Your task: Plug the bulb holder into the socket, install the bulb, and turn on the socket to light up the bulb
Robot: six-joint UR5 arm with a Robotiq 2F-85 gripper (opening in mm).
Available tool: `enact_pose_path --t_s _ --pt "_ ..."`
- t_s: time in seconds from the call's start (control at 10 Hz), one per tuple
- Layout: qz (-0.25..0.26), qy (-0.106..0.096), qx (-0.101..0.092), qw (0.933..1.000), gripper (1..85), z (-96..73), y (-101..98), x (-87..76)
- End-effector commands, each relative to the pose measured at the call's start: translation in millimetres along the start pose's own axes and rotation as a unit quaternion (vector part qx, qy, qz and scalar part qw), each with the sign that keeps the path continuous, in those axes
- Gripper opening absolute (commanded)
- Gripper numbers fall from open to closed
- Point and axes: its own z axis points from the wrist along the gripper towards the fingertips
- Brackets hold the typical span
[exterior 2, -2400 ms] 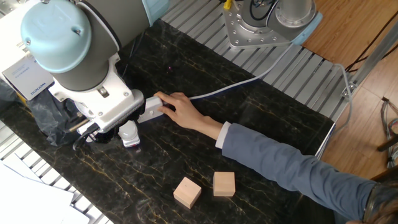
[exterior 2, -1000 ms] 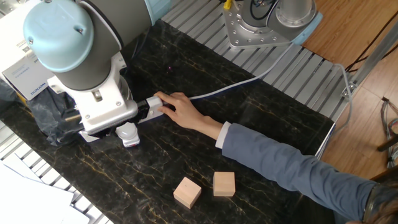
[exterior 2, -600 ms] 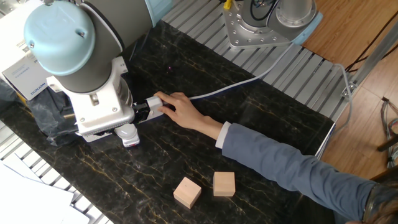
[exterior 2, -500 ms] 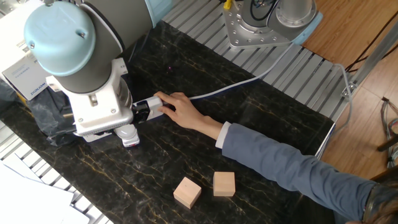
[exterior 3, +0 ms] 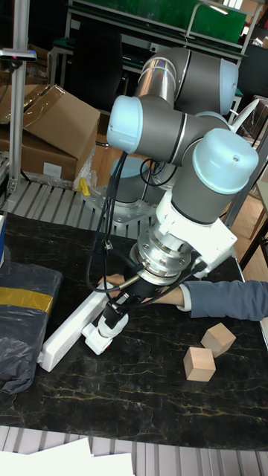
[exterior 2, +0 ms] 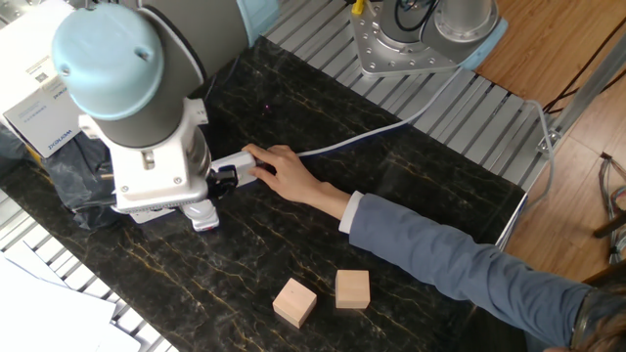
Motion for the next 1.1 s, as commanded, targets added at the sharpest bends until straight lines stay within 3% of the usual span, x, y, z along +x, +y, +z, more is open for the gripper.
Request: enact_pose_path --t_s 0.0,0.5,1.0 --pt "0.038 -0.003 0.008 0.9992 29.7 -1.5 4.3 -3.8" --pt "0.048 -0.01 0.01 0.9988 37.7 -1.8 4.7 -8.2" --pt "0.084 -0.012 0.021 0.9961 38.3 -0.8 2.6 -8.7"
